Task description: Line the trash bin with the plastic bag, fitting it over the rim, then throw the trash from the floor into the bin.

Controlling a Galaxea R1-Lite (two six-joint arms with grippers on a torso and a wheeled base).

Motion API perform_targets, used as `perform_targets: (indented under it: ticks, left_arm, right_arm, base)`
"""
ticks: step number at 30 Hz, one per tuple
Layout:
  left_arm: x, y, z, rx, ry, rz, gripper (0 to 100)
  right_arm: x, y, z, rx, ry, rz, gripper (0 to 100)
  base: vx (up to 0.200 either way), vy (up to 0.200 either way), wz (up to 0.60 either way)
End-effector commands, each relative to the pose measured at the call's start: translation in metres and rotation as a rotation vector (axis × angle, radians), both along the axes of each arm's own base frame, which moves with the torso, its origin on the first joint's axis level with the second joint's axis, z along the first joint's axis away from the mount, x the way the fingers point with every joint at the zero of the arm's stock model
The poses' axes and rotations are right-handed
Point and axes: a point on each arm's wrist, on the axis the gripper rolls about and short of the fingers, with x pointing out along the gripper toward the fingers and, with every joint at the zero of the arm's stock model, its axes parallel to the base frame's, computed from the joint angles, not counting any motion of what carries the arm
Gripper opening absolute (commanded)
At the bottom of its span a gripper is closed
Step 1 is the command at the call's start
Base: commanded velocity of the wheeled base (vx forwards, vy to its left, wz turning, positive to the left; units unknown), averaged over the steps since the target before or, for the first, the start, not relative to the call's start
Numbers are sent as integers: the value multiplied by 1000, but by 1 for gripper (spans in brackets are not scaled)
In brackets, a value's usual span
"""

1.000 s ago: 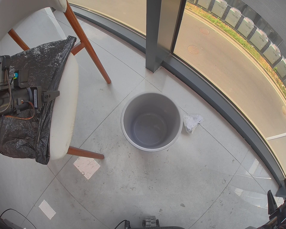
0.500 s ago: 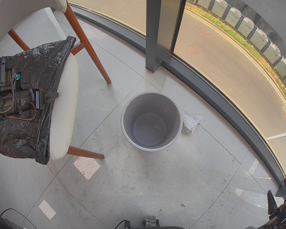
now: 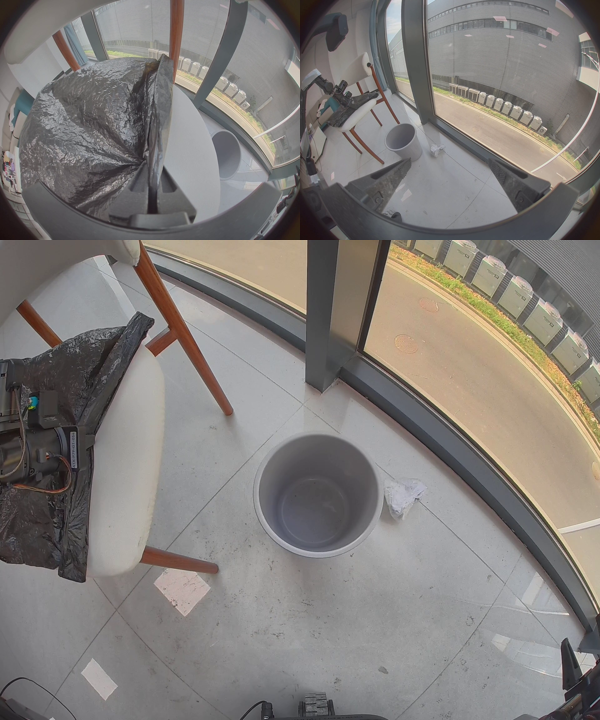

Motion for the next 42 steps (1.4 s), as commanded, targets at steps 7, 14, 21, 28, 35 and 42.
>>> perform_targets:
  ticks: [7,14,21,28,35,42]
  left_arm:
    - [-90,3,30,-64,-205,1,0]
    - [-153,0,19,-249,-268,-174,0]
    - [-155,-2,4,-477,-264,-209,0]
    - [-149,-8,-9,-484,-337,-424,0]
    - [-154,-17,-3,-503,-228,-861,0]
    - [-120,-22,-3,-529,-110,-1012,0]
  right_arm:
    - [1,0,-5,0,7,2,100]
    - [2,0,-5,0,26,8,100]
    - [4,0,-4,0,49,10,100]
    - [4,0,-4,0,55,11,100]
    - [5,0,-4,0,61,10,100]
    - [5,0,-4,1,61,8,100]
  base:
    - [0,0,0]
    - [0,0,0]
    - [0,0,0]
    - [0,0,0]
    - [0,0,0]
    - [0,0,0]
